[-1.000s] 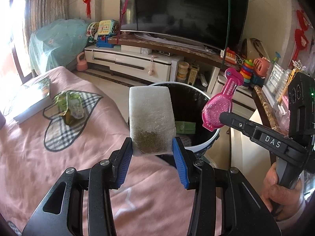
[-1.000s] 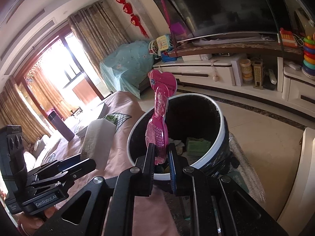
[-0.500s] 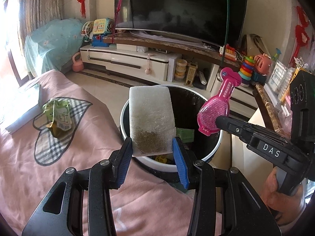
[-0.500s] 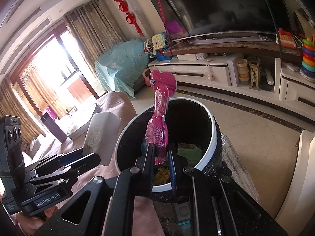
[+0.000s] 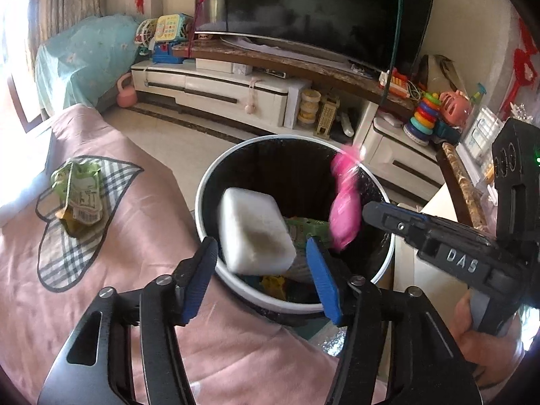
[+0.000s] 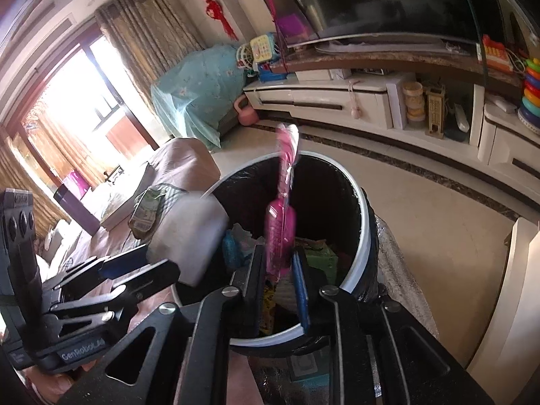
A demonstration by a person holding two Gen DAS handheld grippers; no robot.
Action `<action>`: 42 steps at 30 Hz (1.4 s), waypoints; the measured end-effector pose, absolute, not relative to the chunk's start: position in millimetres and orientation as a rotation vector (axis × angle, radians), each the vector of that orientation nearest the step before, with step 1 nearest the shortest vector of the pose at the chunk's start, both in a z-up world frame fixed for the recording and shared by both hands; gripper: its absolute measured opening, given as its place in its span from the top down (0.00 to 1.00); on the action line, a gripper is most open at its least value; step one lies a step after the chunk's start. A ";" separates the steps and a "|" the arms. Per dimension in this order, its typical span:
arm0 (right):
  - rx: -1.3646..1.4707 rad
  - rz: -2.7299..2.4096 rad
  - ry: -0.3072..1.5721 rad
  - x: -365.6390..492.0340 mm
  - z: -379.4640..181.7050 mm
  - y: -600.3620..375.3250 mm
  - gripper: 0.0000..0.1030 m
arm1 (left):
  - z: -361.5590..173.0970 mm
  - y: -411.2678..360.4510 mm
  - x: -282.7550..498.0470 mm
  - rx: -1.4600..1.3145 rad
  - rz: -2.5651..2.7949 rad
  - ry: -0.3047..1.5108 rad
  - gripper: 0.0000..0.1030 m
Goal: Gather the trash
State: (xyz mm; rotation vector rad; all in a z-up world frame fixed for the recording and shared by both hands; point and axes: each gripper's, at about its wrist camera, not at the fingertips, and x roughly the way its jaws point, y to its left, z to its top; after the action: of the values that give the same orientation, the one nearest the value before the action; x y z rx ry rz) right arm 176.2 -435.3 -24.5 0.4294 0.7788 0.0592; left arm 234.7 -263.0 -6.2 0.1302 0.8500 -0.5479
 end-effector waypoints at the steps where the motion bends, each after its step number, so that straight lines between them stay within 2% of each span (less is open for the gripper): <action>1: 0.432 0.055 0.774 174.8 -23.2 -436.2 0.75 | -5.8 -259.3 233.2 0.123 -0.545 0.846 0.40; 5: 0.450 0.056 0.745 164.2 -17.6 -436.4 0.61 | -3.7 -242.0 221.4 0.093 -0.535 0.826 0.36; 8: 0.444 0.052 0.730 154.4 -12.7 -432.0 0.60 | -0.4 -230.0 209.8 0.072 -0.524 0.814 0.36; 10: 0.451 0.057 0.713 146.1 -8.8 -427.9 0.53 | 3.5 -220.4 198.6 0.059 -0.511 0.796 0.29; 12: 0.454 0.059 0.684 134.8 -2.6 -422.9 0.37 | 6.0 -210.3 187.3 0.046 -0.500 0.776 0.28; 14: 0.454 0.062 0.651 121.0 4.2 -415.1 0.26 | 9.0 -199.4 174.3 0.032 -0.494 0.760 0.27; 18: 0.423 0.058 0.599 97.1 17.5 -396.0 0.05 | 16.4 -176.8 147.3 0.000 -0.464 0.709 0.18; 20: 0.395 0.045 0.570 85.2 23.9 -385.8 0.01 | 20.3 -164.6 134.2 -0.018 -0.446 0.680 0.15; 29: 0.272 -0.034 0.439 37.3 54.7 -346.3 0.00 | 45.6 -110.9 84.4 -0.082 -0.379 0.529 0.08; 31: 0.251 -0.046 0.389 24.1 63.7 -340.5 0.00 | 51.3 -102.4 71.2 -0.086 -0.354 0.479 0.00; 34: 0.213 -0.079 0.336 7.6 69.1 -332.4 0.00 | 55.3 -90.8 52.1 -0.077 -0.282 0.406 0.00; 42: 0.095 -0.134 0.272 -11.7 55.6 -314.0 0.00 | 44.7 -86.5 29.6 -0.011 -0.207 0.346 0.00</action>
State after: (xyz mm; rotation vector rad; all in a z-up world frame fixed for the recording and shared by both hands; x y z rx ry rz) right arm -11.7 -314.0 55.6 0.0950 0.2721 -0.1340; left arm 29.6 -86.5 44.7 -0.0114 0.3458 -0.2075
